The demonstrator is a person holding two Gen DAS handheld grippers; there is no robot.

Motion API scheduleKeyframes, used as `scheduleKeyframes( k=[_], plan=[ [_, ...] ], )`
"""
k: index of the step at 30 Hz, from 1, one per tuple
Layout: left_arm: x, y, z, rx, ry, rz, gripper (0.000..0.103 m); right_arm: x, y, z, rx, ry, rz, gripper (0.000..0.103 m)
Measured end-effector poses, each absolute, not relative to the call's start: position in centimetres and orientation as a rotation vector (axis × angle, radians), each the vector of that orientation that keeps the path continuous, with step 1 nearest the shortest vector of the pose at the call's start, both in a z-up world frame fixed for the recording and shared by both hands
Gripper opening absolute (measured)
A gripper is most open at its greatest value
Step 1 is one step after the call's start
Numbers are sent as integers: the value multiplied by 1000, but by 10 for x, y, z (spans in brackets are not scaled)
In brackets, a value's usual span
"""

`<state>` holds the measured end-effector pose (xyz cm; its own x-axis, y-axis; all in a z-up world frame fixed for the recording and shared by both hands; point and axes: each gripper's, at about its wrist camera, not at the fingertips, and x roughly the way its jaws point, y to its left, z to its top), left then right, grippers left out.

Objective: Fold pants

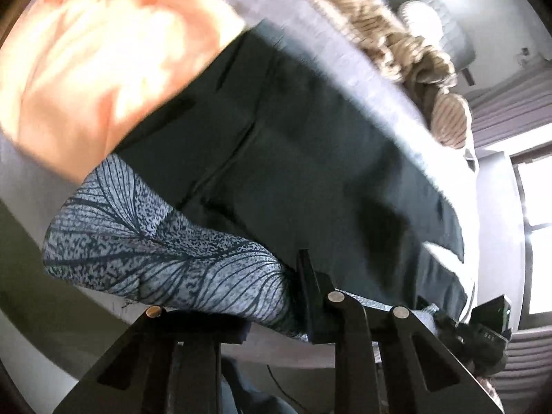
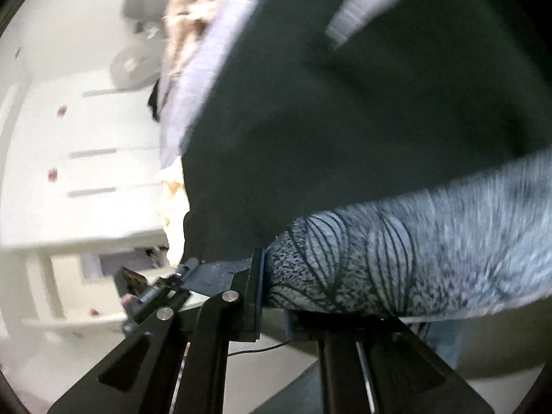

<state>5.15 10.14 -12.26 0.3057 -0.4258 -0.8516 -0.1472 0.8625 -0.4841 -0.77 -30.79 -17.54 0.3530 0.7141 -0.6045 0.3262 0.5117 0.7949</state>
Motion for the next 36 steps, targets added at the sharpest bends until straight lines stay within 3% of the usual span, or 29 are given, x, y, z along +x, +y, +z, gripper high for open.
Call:
scheduleKeyframes(
  k=[7, 12, 17, 22, 23, 26, 29, 31, 32, 36],
  plan=[
    [135, 85, -73, -502, 1120, -267, 24, 79, -324, -115, 866, 1126, 408, 10],
    [220, 61, -82, -403, 1099, -264, 24, 167, -340, -96, 770, 1071, 408, 10],
    [283, 42, -137, -279, 1213, -209, 24, 253, -336, -130, 680, 1150, 352, 11],
    [290, 49, -153, -341, 1274, -254, 28, 282, -320, -197, 631, 1295, 238, 24],
    [287, 51, -144, -343, 1280, -282, 31, 281, -319, -201, 635, 1304, 226, 31],
    [270, 64, -108, -304, 1209, -254, 83, 272, -315, -185, 621, 1289, 237, 70],
    [259, 75, -90, -326, 1164, -263, 84, 252, -307, -154, 599, 1240, 276, 70],
    [262, 67, -97, -282, 1178, -245, 84, 243, -294, -144, 571, 1220, 329, 56],
    [268, 55, -107, -228, 1188, -228, 84, 242, -285, -145, 547, 1238, 345, 45],
    [297, 35, -152, -153, 1208, -125, 85, 264, -260, -181, 469, 1326, 341, 45]
  ],
)
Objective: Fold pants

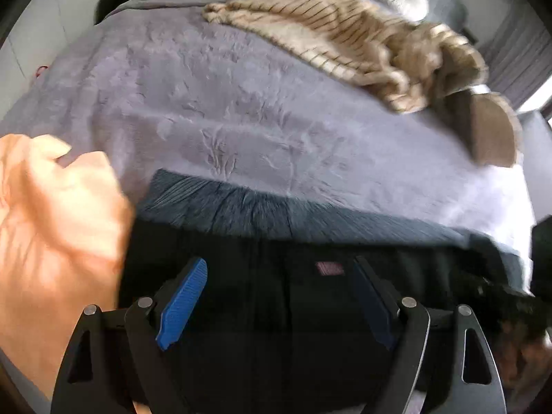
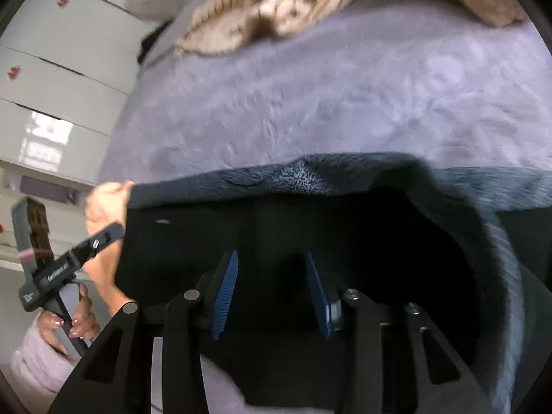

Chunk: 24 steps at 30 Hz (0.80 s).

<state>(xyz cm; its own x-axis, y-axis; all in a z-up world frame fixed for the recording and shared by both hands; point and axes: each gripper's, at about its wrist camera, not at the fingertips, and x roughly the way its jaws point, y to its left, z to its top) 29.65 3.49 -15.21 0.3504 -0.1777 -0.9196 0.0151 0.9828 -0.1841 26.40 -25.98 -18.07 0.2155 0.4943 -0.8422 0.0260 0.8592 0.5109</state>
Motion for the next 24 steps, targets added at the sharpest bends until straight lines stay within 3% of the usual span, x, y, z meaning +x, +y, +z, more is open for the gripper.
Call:
scheduleKeyframes(
  k=[4, 8, 9, 12, 19, 24],
  plan=[
    [313, 23, -166, -79, 1239, -50, 84, 286, -276, -198, 514, 1316, 258, 45],
    [284, -2, -137, 27, 1206, -202, 84, 257, -331, -153, 654, 1215, 242, 52],
    [273, -14, -129, 42, 1201, -277, 84, 241, -345, -141, 662, 1199, 225, 58],
    [241, -65, -114, 50, 1229, -509, 84, 173, -393, -118, 686, 1176, 133, 63],
    [159, -230, -125, 26, 1419, -983, 85, -2, -482, -120, 865, 1213, -180, 64],
    [122, -299, -138, 63, 1488, -1056, 85, -64, -530, -134, 868, 1213, -299, 64]
  ],
)
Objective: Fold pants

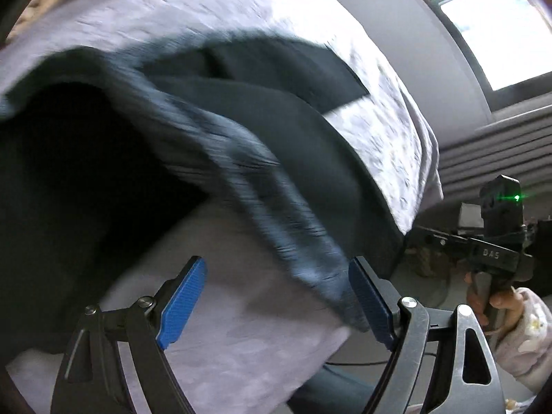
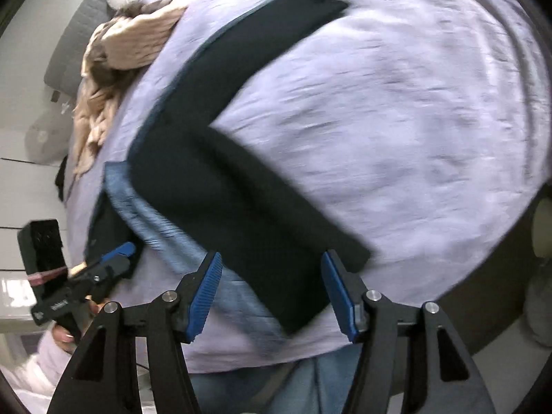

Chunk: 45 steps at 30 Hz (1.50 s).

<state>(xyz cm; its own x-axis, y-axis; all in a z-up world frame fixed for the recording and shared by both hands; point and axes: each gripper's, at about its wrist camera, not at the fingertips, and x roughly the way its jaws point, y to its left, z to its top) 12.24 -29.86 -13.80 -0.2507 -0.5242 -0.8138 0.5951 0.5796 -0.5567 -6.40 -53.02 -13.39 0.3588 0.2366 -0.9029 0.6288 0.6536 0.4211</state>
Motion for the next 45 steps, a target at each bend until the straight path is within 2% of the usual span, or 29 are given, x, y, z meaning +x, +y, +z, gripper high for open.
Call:
scheduleKeyframes(
  k=[5, 8, 10, 11, 12, 15, 20, 25, 28, 31, 32, 33, 34, 35, 40, 43, 45],
  plan=[
    [104, -332, -151, 79, 1543, -1067, 84, -66, -561, -147, 747, 1255, -191, 65],
    [104, -343, -165, 57, 1573, -1088, 84, -48, -560, -170, 787, 1320, -6, 64],
    [102, -348, -167, 42, 1599, -1101, 84, -41, -557, -180, 811, 1354, 88, 54],
    [101, -352, -165, 21, 1607, -1111, 84, -37, -557, -184, 830, 1370, 120, 30],
    [102, -355, -160, 5, 1603, -1119, 84, -34, -559, -188, 883, 1373, 153, 24],
    [107, -367, -136, -32, 1570, -1149, 84, -31, -572, -181, 1042, 1299, 251, 24],
    [137, -407, -86, -48, 1424, -1188, 84, -11, -616, -160, 1327, 1054, 309, 23],
    [185, -463, -64, 11, 1266, -1140, 85, 25, -675, -152, 1549, 795, 262, 23],
    [219, -484, -69, 25, 1235, -1030, 85, 62, -707, -164, 1602, 755, 156, 23],
    [251, -491, -74, 16, 1232, -924, 85, 86, -729, -182, 1667, 720, 36, 29],
    [258, -487, -72, 2, 1226, -902, 85, 93, -733, -186, 1677, 717, 8, 38],
    [262, -479, -70, -9, 1221, -891, 85, 99, -740, -187, 1673, 723, -27, 63],
    [263, -473, -67, -17, 1216, -882, 85, 105, -746, -188, 1650, 737, -74, 74],
    [262, -466, -64, -12, 1207, -873, 85, 113, -748, -184, 1606, 751, -103, 76],
    [255, -434, -77, 109, 1216, -776, 85, 98, -751, -157, 1306, 892, -116, 76],
    [243, -407, -93, 146, 1251, -687, 85, 106, -729, -162, 1195, 976, -88, 69],
    [233, -390, -110, 144, 1296, -629, 85, 113, -713, -174, 1190, 1003, -53, 59]
  ],
)
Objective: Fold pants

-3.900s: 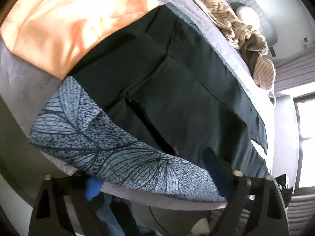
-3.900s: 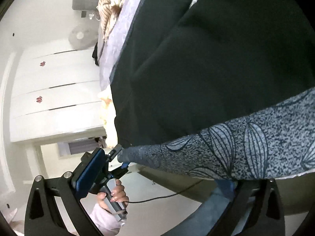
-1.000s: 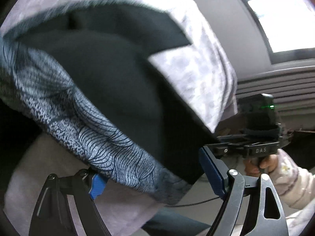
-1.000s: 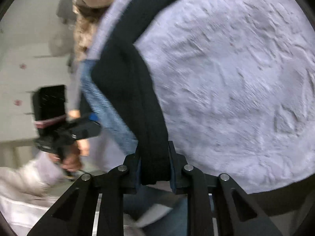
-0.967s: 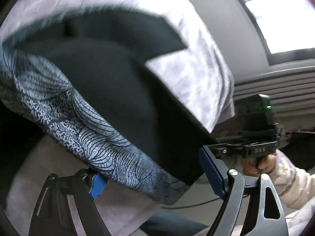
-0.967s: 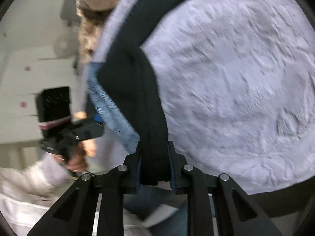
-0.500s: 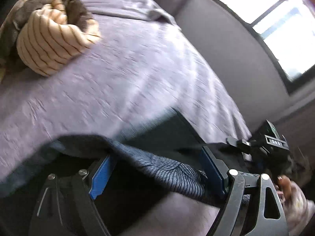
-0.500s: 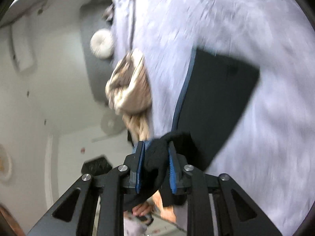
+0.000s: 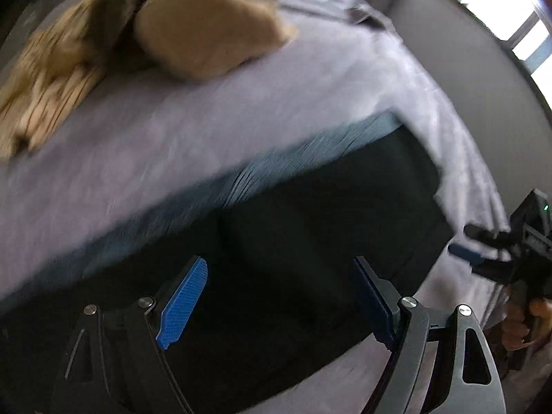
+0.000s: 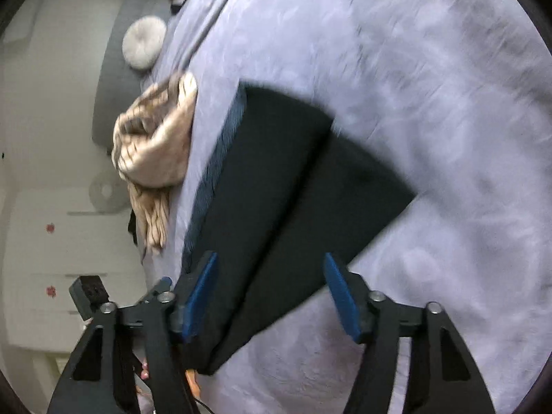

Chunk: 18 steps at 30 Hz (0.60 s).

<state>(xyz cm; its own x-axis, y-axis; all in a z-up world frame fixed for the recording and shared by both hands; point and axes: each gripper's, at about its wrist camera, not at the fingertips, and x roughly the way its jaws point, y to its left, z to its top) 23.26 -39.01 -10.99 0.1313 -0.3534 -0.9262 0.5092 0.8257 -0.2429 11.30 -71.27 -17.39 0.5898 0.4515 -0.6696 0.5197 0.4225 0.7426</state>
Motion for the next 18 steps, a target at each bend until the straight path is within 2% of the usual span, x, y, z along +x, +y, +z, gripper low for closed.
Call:
scheduleKeyframes(
  k=[2, 7, 8, 9, 15, 18],
  plan=[
    [222, -375, -122, 124, 1333, -592, 85, 125, -702, -186, 1205, 980, -9, 56],
    [211, -356, -140, 110, 1370, -545, 85, 153, -690, -210, 1202, 1005, -23, 55],
    [208, -352, -141, 112, 1372, -539, 85, 161, -688, -216, 1211, 1007, -37, 40],
    [206, -350, -141, 113, 1373, -533, 85, 158, -689, -219, 1217, 1011, -43, 7],
    [191, -328, -123, 124, 1364, -578, 85, 130, -681, -190, 1314, 982, 0, 8],
    [185, -320, -135, 149, 1413, -564, 85, 115, -675, -208, 1213, 1116, -60, 11]
  ],
)
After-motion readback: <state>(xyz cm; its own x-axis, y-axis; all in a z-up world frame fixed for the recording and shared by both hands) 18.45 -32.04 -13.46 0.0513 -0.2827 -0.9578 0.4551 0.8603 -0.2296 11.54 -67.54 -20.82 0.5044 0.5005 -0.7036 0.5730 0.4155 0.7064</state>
